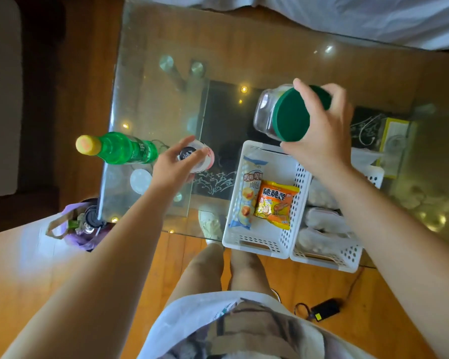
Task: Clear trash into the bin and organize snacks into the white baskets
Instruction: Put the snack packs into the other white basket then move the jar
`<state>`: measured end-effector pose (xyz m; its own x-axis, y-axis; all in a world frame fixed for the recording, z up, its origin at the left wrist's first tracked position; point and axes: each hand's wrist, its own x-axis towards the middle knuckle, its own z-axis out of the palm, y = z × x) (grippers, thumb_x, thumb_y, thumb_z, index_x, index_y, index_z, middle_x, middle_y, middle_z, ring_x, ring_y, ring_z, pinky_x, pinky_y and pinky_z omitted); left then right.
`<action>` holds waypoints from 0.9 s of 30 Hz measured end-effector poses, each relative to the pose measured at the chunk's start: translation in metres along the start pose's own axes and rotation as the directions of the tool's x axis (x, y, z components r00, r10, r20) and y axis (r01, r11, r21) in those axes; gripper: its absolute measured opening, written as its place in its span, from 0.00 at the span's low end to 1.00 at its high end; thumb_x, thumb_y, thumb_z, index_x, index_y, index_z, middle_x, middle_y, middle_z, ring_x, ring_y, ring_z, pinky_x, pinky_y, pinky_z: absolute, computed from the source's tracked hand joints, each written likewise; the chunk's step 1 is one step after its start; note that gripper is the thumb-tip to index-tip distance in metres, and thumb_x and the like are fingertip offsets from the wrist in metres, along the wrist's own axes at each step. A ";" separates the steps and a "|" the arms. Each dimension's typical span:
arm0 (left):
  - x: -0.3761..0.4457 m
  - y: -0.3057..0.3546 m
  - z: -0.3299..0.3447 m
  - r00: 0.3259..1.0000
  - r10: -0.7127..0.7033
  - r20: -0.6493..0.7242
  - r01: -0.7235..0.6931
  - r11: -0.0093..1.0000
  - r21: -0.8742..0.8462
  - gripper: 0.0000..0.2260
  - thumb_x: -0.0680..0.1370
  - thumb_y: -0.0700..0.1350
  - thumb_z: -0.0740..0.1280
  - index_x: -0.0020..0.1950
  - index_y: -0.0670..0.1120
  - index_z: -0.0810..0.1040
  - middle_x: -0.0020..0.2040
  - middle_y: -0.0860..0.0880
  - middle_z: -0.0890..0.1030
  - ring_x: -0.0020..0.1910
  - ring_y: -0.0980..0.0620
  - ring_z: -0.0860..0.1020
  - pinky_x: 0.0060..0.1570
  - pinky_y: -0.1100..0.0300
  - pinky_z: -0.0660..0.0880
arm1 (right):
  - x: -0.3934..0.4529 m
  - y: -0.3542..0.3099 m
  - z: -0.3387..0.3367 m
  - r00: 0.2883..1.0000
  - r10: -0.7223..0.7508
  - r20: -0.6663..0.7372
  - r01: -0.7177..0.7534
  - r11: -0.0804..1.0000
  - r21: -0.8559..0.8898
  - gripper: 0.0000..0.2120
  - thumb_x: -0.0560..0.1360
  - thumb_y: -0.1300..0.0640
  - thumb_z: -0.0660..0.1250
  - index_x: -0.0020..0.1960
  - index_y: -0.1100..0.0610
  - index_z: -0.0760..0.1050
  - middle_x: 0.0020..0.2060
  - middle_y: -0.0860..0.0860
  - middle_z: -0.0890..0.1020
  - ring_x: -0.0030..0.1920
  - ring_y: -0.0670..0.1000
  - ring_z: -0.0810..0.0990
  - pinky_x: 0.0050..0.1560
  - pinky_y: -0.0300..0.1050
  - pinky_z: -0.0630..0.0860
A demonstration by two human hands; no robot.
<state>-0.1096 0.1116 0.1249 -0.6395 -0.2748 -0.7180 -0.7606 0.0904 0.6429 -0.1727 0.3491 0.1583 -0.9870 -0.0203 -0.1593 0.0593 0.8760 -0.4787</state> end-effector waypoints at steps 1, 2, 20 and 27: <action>-0.001 0.001 0.004 1.000 -0.001 0.003 0.001 1.000 0.012 0.19 0.72 0.49 0.70 0.63 0.57 0.76 0.58 0.49 0.75 0.51 0.50 0.78 0.48 0.56 0.79 | -0.011 -0.003 -0.008 1.000 -0.019 -0.022 0.020 0.999 0.028 0.44 0.60 0.61 0.75 0.71 0.43 0.62 0.66 0.56 0.63 0.66 0.58 0.62 0.53 0.44 0.68; -0.001 0.001 0.009 1.000 -0.002 0.008 0.002 1.000 0.015 0.19 0.72 0.50 0.71 0.62 0.57 0.76 0.58 0.49 0.75 0.54 0.48 0.78 0.48 0.57 0.79 | -0.023 -0.005 -0.016 0.999 -0.028 -0.032 0.030 0.998 0.050 0.44 0.59 0.59 0.75 0.71 0.44 0.62 0.66 0.56 0.64 0.66 0.57 0.62 0.52 0.41 0.65; -0.007 -0.015 -0.012 0.936 -0.083 0.343 0.079 0.997 0.026 0.29 0.78 0.55 0.60 0.76 0.53 0.54 0.76 0.46 0.60 0.71 0.44 0.64 0.59 0.50 0.69 | -0.166 -0.095 0.017 0.970 0.061 0.237 -0.074 0.996 0.046 0.50 0.56 0.48 0.77 0.73 0.52 0.58 0.66 0.52 0.65 0.67 0.55 0.64 0.54 0.48 0.73; -0.015 -0.056 -0.102 0.953 -0.282 0.113 0.291 0.954 -0.076 0.32 0.76 0.46 0.67 0.76 0.48 0.54 0.73 0.43 0.65 0.65 0.46 0.70 0.54 0.54 0.70 | -0.168 -0.122 0.104 0.959 0.105 0.262 -0.079 0.991 -0.108 0.50 0.57 0.50 0.79 0.73 0.52 0.57 0.66 0.55 0.65 0.66 0.57 0.64 0.51 0.52 0.76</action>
<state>-0.0462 0.0135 0.1272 -0.4076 -0.1791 -0.8954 -0.9030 -0.0669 0.4244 0.0012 0.1953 0.1537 -0.9016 -0.0538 -0.4291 0.1205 0.9217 -0.3687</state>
